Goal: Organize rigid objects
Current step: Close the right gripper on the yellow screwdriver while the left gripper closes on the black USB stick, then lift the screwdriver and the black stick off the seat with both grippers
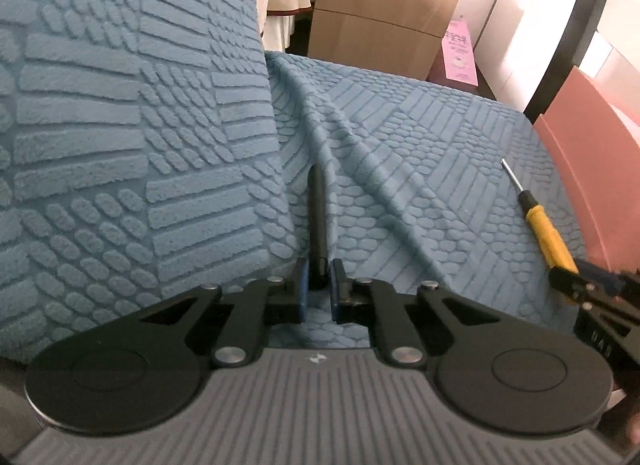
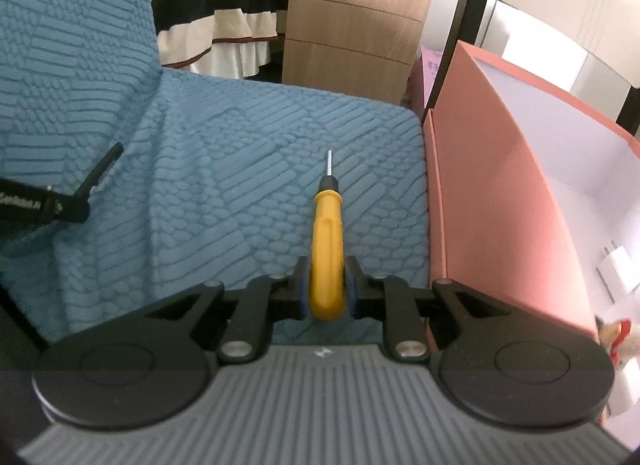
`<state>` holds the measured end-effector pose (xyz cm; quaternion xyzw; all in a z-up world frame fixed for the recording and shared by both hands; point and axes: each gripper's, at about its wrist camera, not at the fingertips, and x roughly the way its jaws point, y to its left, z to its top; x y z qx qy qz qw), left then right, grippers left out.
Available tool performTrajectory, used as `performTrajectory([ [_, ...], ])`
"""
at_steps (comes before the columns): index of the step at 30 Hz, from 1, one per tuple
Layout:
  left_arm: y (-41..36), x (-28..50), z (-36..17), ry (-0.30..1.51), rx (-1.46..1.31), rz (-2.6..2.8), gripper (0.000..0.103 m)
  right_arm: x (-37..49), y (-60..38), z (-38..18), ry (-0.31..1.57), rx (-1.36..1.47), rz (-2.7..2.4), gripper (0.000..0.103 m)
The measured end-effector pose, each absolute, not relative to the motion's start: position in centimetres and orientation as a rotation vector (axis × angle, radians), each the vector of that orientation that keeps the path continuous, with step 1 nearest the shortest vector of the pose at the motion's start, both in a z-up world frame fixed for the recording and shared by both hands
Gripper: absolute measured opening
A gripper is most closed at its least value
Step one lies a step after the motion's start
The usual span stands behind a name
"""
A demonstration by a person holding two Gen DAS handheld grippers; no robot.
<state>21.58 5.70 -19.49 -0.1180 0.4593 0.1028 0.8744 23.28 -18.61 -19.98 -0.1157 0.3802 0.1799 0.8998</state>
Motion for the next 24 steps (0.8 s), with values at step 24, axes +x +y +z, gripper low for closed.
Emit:
performTrajectory([
  [24, 5.8, 20.7, -20.7, 0.98, -0.399, 0.192, 0.014, 20.4, -19.5, -20.1, 0.842, -0.215, 0.403, 0.021],
])
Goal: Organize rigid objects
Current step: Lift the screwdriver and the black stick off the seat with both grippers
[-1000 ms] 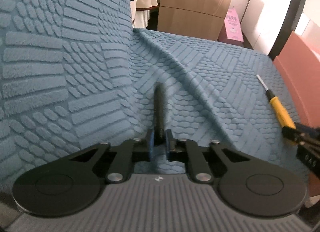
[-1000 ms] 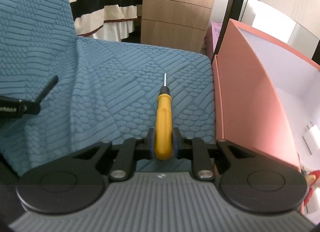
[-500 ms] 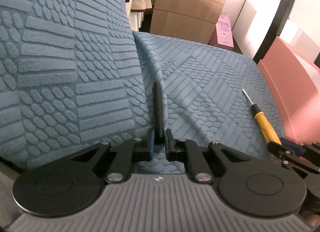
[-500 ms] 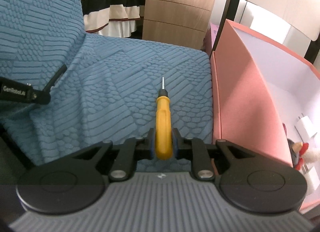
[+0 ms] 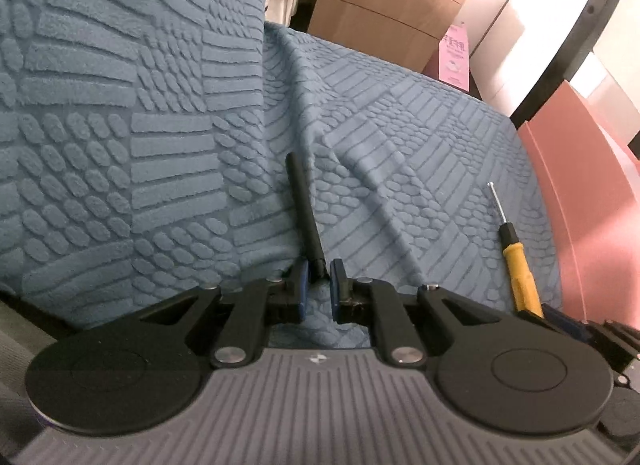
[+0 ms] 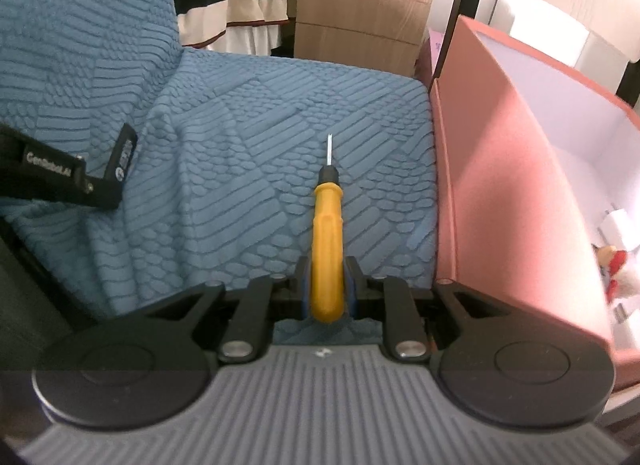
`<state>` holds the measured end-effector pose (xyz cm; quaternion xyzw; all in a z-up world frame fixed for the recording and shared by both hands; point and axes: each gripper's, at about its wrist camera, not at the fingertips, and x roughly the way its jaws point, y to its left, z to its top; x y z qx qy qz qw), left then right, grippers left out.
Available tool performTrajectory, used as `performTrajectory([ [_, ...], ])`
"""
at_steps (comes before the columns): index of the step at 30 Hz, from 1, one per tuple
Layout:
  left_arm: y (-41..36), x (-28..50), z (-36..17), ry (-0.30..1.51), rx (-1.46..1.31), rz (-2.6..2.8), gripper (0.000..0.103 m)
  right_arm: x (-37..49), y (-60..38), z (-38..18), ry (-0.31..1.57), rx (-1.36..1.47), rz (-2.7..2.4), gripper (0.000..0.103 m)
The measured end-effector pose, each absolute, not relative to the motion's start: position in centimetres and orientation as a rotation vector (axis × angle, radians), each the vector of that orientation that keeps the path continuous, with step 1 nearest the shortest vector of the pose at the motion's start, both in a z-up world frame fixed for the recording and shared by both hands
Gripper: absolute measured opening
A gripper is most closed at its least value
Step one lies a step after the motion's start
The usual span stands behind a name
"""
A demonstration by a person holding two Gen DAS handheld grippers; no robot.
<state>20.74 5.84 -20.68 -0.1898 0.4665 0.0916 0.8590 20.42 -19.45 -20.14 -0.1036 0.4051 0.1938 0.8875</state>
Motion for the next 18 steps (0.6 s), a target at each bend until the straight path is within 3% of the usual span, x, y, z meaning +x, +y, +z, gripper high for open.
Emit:
performTrajectory([
  [9, 6.0, 21.3, -21.0, 0.98, -0.409, 0.217, 0.016, 22.4, -19.1, -20.7, 0.833, -0.158, 0.399, 0.044],
  [16, 6.7, 22.0, -21.1, 0.946, -0.447, 0.23, 0.016, 23.6, -18.7, -21.2, 0.823, -0.125, 0.388, 0.044],
  [18, 6.7, 22.2, -21.2, 0.939, -0.449, 0.233, 0.016, 23.5, -18.7, -21.1, 0.82, -0.116, 0.391, 0.038],
])
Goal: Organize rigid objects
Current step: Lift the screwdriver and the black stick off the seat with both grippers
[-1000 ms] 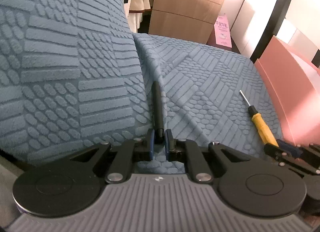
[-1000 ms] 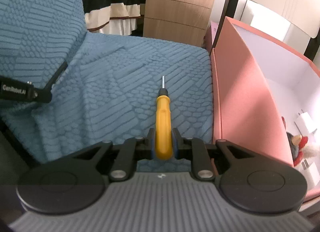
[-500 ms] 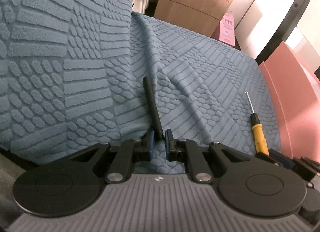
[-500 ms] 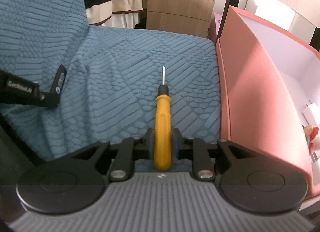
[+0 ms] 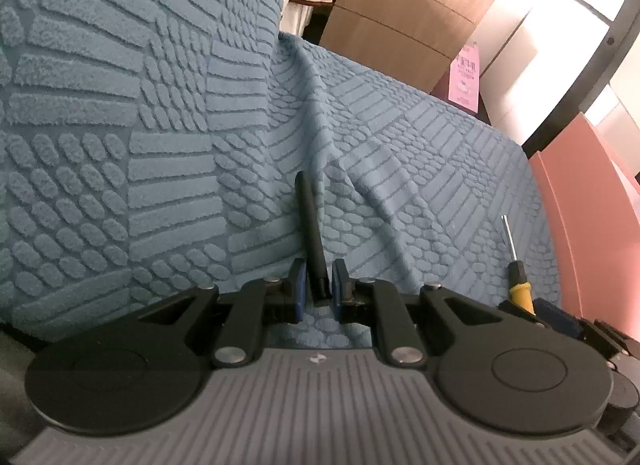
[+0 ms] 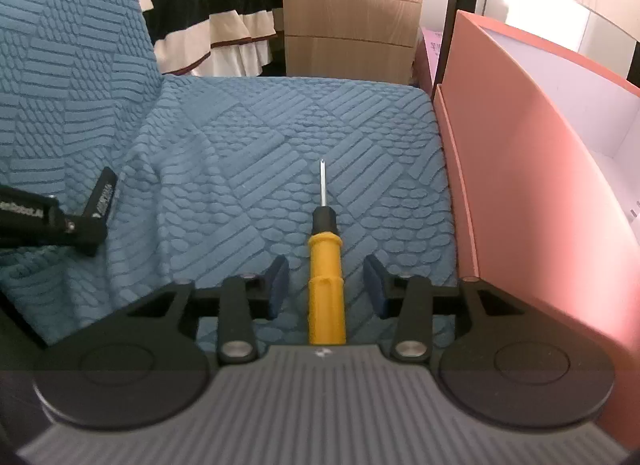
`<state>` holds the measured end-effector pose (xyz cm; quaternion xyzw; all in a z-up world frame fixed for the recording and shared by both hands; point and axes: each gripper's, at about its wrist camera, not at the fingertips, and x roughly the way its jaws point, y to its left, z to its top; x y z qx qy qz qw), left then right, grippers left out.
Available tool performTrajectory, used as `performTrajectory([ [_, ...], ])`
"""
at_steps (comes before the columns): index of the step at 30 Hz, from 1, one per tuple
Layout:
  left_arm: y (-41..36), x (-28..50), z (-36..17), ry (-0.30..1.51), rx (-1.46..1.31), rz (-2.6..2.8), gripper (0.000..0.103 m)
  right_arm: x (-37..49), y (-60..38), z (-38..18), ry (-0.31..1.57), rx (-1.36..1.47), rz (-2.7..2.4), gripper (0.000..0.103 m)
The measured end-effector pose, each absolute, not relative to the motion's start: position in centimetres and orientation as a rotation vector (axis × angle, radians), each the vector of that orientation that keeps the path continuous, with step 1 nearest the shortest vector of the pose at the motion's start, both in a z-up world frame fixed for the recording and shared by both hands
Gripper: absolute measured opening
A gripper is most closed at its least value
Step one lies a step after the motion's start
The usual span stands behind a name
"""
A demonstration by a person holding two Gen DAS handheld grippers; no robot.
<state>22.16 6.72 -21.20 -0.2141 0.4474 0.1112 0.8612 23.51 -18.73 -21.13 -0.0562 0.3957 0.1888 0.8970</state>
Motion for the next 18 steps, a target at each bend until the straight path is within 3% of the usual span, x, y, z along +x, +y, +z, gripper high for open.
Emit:
performTrajectory([
  [2, 6.7, 22.2, -21.3, 0.933, -0.466, 0.233, 0.016, 23.5, -18.7, -21.0, 0.821, -0.111, 0.393, 0.022],
  [18, 7.2, 23.1, -21.7, 0.892, -0.469, 0.254, 0.016, 22.0, -18.8, -20.2, 0.813, -0.125, 0.401, 0.02],
])
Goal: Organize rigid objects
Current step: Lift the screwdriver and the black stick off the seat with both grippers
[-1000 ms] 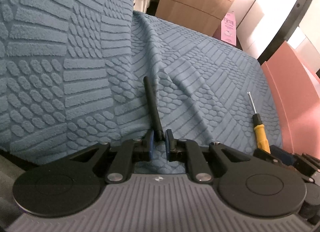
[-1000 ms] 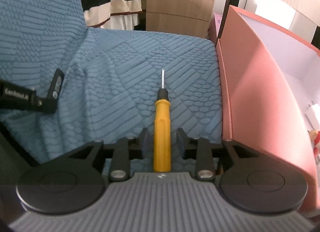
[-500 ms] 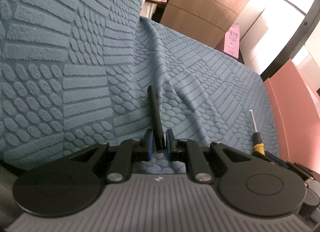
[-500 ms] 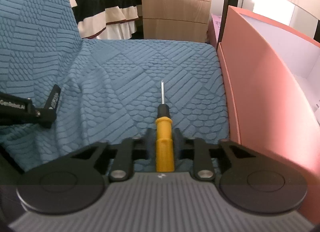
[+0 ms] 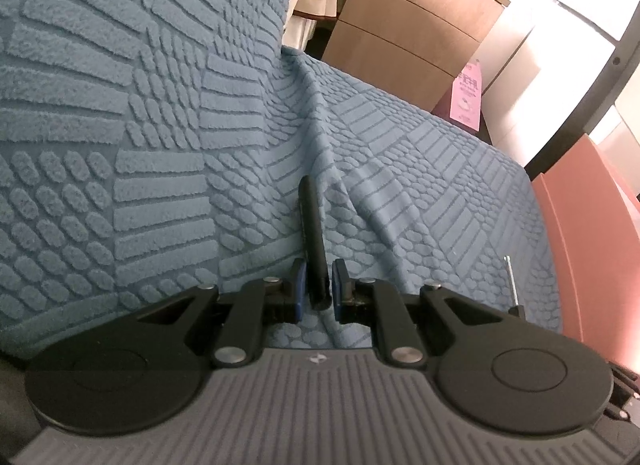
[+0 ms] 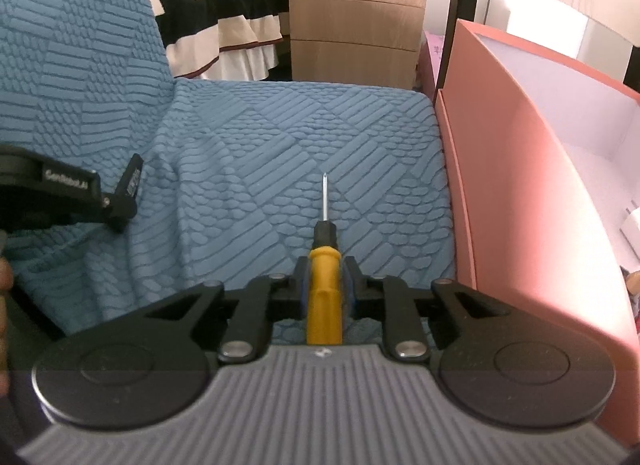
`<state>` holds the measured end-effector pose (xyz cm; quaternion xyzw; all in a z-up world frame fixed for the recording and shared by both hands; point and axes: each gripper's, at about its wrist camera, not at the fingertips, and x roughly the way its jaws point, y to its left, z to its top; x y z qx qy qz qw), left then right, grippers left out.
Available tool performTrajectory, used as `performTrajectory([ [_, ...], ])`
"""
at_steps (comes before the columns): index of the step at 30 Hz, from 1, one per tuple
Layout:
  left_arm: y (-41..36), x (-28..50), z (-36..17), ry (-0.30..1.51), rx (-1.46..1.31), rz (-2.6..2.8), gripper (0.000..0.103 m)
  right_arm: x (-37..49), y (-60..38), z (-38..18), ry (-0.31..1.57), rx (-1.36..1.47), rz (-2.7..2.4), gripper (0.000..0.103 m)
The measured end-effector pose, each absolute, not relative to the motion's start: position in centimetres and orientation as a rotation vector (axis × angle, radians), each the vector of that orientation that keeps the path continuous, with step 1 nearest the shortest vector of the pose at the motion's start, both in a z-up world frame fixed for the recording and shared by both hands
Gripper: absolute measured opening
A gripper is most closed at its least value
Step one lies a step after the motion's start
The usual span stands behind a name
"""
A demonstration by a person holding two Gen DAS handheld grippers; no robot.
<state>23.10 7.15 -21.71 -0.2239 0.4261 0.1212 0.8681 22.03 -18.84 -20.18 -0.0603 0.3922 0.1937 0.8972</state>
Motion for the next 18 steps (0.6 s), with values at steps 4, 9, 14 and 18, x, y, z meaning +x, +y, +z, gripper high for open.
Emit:
performTrajectory([
  [4, 7.6, 23.3, -21.9, 0.894, -0.494, 0.253, 0.023, 22.3, -18.7, -20.5, 0.823, -0.121, 0.403, 0.021],
  [9, 7.9, 23.1, -21.6, 0.865, -0.516, 0.25, 0.034, 22.6, -18.5, -21.1, 0.827, -0.113, 0.381, 0.022],
  [14, 8.1, 23.4, -21.6, 0.855, -0.526, 0.245, 0.034, 22.9, -18.1, -21.3, 0.818, -0.107, 0.371, 0.022],
  [18, 8.6, 24.1, -21.9, 0.855, -0.544, 0.256, 0.034, 23.1, -18.0, -21.4, 0.805, -0.101, 0.352, 0.021],
])
